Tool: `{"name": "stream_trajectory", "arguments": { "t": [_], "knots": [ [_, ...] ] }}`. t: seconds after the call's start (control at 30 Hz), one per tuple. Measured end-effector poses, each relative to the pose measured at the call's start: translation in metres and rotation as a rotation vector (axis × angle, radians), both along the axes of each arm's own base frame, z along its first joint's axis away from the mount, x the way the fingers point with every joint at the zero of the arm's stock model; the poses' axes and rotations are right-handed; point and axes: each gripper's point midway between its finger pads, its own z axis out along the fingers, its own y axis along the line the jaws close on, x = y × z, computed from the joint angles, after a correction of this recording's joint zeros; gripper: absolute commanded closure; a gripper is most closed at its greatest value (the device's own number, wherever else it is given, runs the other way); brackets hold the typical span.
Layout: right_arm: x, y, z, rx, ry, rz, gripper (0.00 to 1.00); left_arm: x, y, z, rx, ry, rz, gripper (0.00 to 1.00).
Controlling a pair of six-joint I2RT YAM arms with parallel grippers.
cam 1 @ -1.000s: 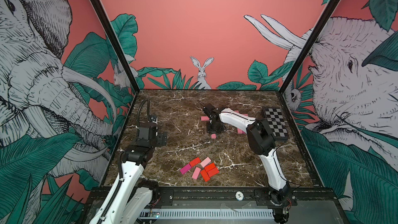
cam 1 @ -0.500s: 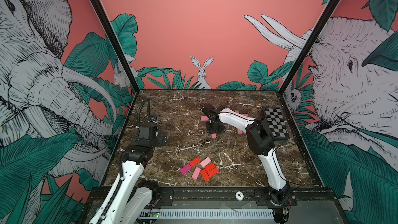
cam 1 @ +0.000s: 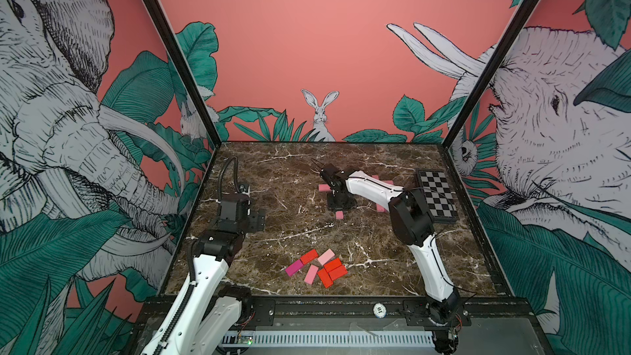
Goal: Assemble the letter t with building blocks
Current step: Assemble the building block at the center of the board.
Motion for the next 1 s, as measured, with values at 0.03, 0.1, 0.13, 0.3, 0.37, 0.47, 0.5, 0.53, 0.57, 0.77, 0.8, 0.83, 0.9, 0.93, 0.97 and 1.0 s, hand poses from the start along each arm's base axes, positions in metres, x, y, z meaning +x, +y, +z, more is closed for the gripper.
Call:
{"name": "stream_trajectory", "arguments": {
  "t": [0.03, 0.1, 0.13, 0.3, 0.37, 0.47, 0.5, 0.53, 0.57, 0.77, 0.8, 0.83, 0.9, 0.93, 0.97, 1.0],
  "knots": [
    [0.0, -0.0001, 0.0, 0.0, 0.0, 0.0, 0.67, 0.0, 0.0, 0.0, 0.0, 0.0, 0.0, 0.03],
    [0.0004, 0.0003, 0.0001, -0.001, 0.0, 0.0, 0.67, 0.0, 0.0, 0.0, 0.0, 0.0, 0.0, 0.03],
    [0.001, 0.0006, 0.0, -0.002, -0.001, -0.001, 0.67, 0.0, 0.0, 0.0, 0.0, 0.0, 0.0, 0.03],
    [0.0049, 0.0023, 0.0001, -0.002, -0.01, -0.002, 0.67, 0.0, 0.0, 0.0, 0.0, 0.0, 0.0, 0.03],
    [0.006, 0.0029, 0.0001, -0.002, -0.012, -0.002, 0.67, 0.0, 0.0, 0.0, 0.0, 0.0, 0.0, 0.03],
    [0.0076, 0.0033, 0.0002, -0.003, -0.016, -0.003, 0.67, 0.0, 0.0, 0.0, 0.0, 0.0, 0.0, 0.03],
    [0.0086, 0.0038, 0.0003, -0.003, -0.018, -0.003, 0.67, 0.0, 0.0, 0.0, 0.0, 0.0, 0.0, 0.03],
    [0.0092, 0.004, 0.0002, -0.004, -0.02, -0.004, 0.67, 0.0, 0.0, 0.0, 0.0, 0.0, 0.0, 0.03],
    [0.0093, 0.0042, 0.0003, -0.004, -0.02, -0.003, 0.67, 0.0, 0.0, 0.0, 0.0, 0.0, 0.0, 0.03],
    [0.0096, 0.0038, 0.0001, -0.006, -0.021, -0.004, 0.67, 0.0, 0.0001, 0.0, 0.0, 0.0, 0.0, 0.03],
    [0.0095, 0.0039, 0.0001, -0.006, -0.021, -0.005, 0.67, 0.0, 0.0, 0.0, 0.0, 0.0, 0.0, 0.03],
    [0.0096, 0.0038, 0.0001, -0.006, -0.022, -0.007, 0.67, 0.0, 0.0, 0.0, 0.0, 0.0, 0.0, 0.03],
    [0.0097, 0.0038, 0.0001, -0.006, -0.022, -0.008, 0.67, 0.0, 0.0, 0.0, 0.0, 0.0, 0.0, 0.03],
    [0.0097, 0.0037, 0.0001, -0.006, -0.022, -0.011, 0.67, 0.0, 0.0, 0.0, 0.0, 0.0, 0.0, 0.03],
    [0.0097, 0.0037, 0.0001, -0.006, -0.022, -0.012, 0.67, 0.0, 0.0, 0.0, 0.0, 0.0, 0.0, 0.03],
    [0.0097, 0.0037, 0.0001, -0.006, -0.022, -0.014, 0.67, 0.0, 0.0, 0.0, 0.0, 0.0, 0.0, 0.03]
  ]
}}
